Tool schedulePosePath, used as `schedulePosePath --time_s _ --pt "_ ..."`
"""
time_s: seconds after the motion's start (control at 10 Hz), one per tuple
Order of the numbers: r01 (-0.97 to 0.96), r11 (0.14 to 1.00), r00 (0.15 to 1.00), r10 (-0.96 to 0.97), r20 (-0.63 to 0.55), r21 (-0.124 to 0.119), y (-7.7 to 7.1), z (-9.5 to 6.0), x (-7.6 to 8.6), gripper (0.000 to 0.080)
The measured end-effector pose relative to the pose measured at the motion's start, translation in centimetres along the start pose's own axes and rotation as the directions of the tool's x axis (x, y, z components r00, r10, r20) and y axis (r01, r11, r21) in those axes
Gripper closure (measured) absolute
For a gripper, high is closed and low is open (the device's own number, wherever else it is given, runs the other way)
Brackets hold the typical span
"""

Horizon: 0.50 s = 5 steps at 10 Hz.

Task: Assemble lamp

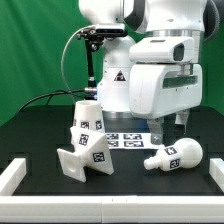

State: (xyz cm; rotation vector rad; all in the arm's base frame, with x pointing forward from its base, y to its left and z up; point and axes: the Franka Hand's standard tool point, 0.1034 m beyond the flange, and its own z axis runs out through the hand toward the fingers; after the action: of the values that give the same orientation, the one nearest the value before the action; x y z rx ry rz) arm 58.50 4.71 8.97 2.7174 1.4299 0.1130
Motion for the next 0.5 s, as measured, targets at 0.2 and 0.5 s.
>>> schedulePosePath --time_s 0.2,0.5 --pt "0.006 1.000 1.000 -0.006 0.002 -0.002 -0.01 0.02 -0.01 0.0100" --pt "0.005 1.000 1.000 -0.005 0.002 -0.001 -0.04 0.07 -0.02 0.0100"
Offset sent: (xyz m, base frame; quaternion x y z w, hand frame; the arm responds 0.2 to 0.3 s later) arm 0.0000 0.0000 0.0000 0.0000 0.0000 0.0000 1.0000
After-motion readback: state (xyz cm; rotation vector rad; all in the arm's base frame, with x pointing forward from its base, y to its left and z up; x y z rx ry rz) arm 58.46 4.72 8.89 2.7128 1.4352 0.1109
